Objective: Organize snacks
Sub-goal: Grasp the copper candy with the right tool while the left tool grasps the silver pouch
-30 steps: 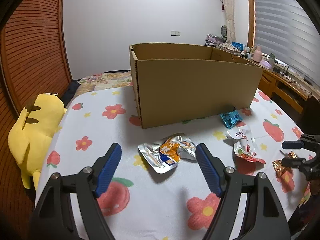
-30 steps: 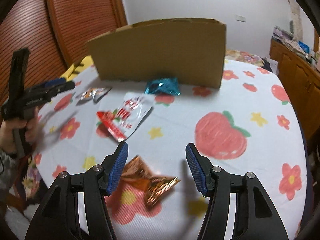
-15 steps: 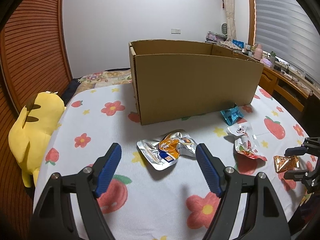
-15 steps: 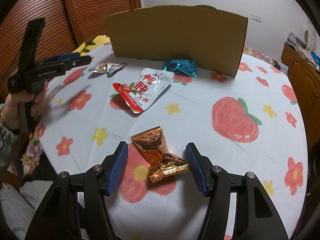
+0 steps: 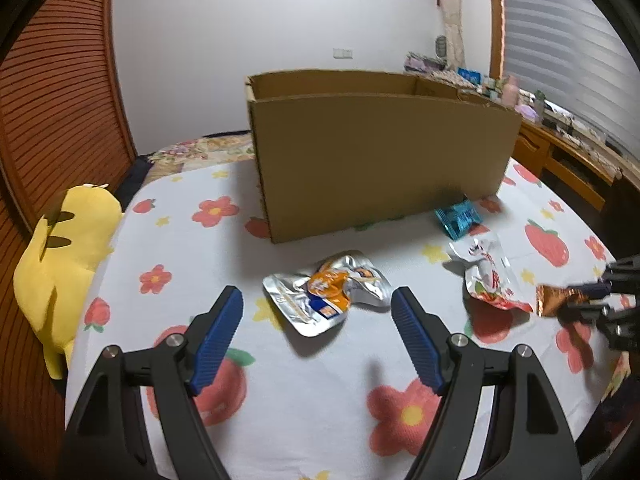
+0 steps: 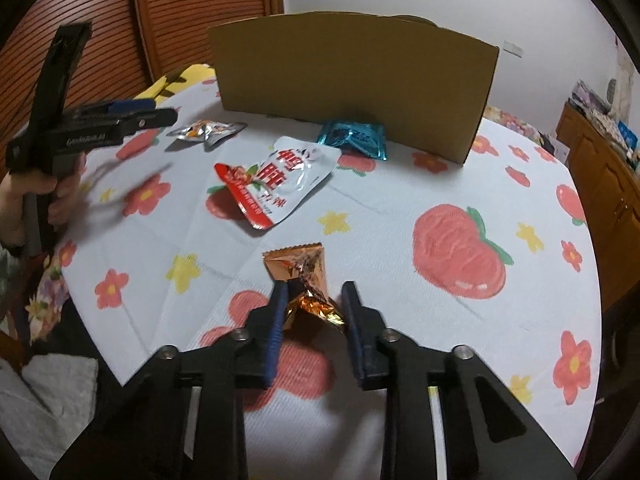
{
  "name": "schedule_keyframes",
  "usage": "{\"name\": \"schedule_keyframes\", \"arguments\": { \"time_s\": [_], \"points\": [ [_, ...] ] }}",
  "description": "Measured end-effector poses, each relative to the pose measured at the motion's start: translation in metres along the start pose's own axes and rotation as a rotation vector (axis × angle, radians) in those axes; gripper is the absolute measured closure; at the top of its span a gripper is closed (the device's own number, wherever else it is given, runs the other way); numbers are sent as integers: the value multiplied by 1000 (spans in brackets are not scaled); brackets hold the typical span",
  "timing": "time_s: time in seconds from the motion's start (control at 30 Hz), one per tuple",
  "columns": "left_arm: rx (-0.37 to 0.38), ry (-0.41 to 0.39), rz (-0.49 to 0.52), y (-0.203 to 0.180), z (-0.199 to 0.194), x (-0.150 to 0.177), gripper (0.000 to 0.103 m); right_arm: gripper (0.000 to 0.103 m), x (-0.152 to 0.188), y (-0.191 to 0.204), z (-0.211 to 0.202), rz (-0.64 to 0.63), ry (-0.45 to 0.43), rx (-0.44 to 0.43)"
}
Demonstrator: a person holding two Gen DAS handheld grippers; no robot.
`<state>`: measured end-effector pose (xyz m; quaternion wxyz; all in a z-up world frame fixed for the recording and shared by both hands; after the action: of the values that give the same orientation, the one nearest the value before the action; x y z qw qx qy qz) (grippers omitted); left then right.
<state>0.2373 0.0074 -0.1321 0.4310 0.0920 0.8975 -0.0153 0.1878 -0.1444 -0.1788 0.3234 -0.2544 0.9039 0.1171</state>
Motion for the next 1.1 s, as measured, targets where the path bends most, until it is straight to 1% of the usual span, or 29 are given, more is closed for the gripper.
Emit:
{"name": "schedule_keyframes", "arguments": {
  "time_s": [0.17,0.27,0.33,0.47,0.6,0.73,0.9,1.0,1.1],
  "points": [
    [9,51,50,-6,8,5,26,83,-8,-6,1,32,-26,0],
    [4,89,85,-8,15,7,26,83,-14,-11,0,34,-51,23],
    [1,98,99,-8,19,6,26,83,-18,-16,0,39,-63,47],
    [8,137,115,-8,28,5,26,83,-21,-25,3,59,-68,56],
    [-8,173,147,-8,38,3,26,83,-21,-29,6,81,-64,31],
    [-18,211,201,-12,49,0,26,83,-20,-33,8,108,-60,15],
    [-29,233,248,-17,60,-3,26,83,-19,-32,8,111,-63,13],
    [-26,241,252,-19,65,-6,25,83,-19,-31,8,105,-65,18],
    [-12,257,228,-17,67,-7,25,83,-19,-31,8,105,-67,21]
  ]
}}
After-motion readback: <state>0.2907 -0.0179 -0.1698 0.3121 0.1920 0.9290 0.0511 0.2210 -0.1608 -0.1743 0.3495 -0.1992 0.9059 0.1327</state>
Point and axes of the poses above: each gripper's, at about its wrist camera, not at the fingertips, and z roughly the way its jaws point, y to its left, x to its underside, the point moved 10 cm from there along z, roughly the way its jaws point, and after that the axes turned 3 degrees about -x, right-handed, at the moved point
